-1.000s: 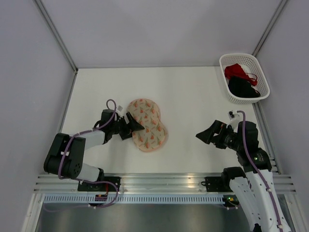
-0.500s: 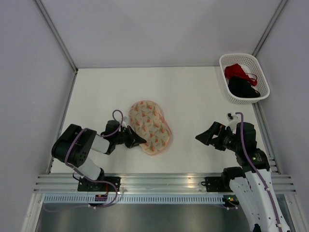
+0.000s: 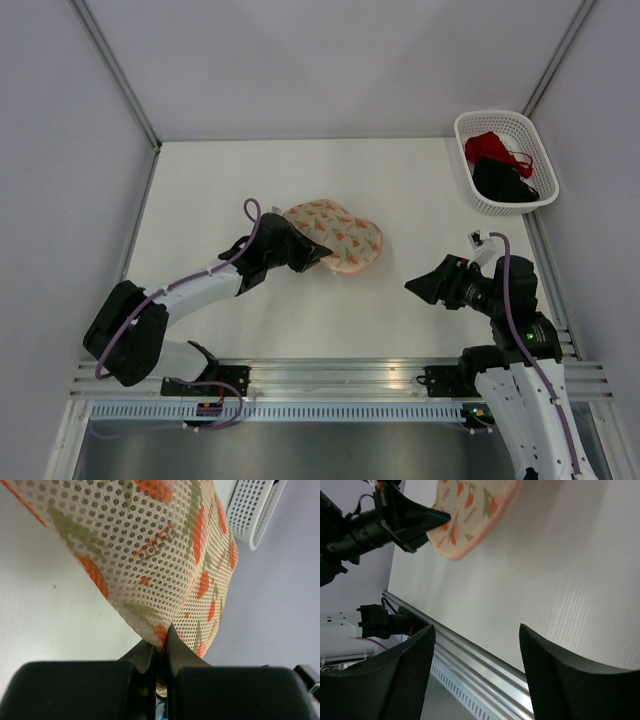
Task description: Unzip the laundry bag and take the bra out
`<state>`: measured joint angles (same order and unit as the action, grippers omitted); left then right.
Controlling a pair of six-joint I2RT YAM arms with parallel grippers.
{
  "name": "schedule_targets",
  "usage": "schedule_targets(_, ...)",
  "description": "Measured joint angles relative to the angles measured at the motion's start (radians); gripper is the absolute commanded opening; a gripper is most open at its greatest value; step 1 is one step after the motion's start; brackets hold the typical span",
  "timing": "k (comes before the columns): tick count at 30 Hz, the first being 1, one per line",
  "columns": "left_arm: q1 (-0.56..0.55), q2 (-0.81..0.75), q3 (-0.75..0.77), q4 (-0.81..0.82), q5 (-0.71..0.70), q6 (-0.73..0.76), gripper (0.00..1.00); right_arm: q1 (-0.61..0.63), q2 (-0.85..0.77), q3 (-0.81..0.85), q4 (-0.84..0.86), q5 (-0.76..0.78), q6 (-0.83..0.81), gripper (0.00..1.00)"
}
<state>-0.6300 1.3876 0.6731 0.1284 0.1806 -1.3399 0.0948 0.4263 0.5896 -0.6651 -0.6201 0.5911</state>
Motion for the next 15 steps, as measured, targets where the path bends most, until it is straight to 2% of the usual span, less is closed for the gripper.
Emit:
schedule_targets(3, -0.006, -0.008, 0.097, -0.121, -0.07, -0.08, 0.02, 0.0, 0.025, 0.016, -0.001, -0.003, -0.029, 0.79)
schedule_targets(7, -0.006, 0.054, 0.177, -0.241, -0.102, -0.149, 0.02, 0.002, 0.106, 0.06, -0.002, 0.025, -0.078, 0.98)
schedule_targets(13, -0.016, 0.134, 0.185, -0.338, -0.1, -0.203, 0.02, 0.062, 0.264, 0.139, 0.064, 0.107, -0.117, 0.98)
schedule_targets(15, -0.018, 0.14, 0.185, -0.351, -0.1, -0.213, 0.02, 0.158, 0.332, 0.159, 0.102, 0.178, -0.117, 0.98)
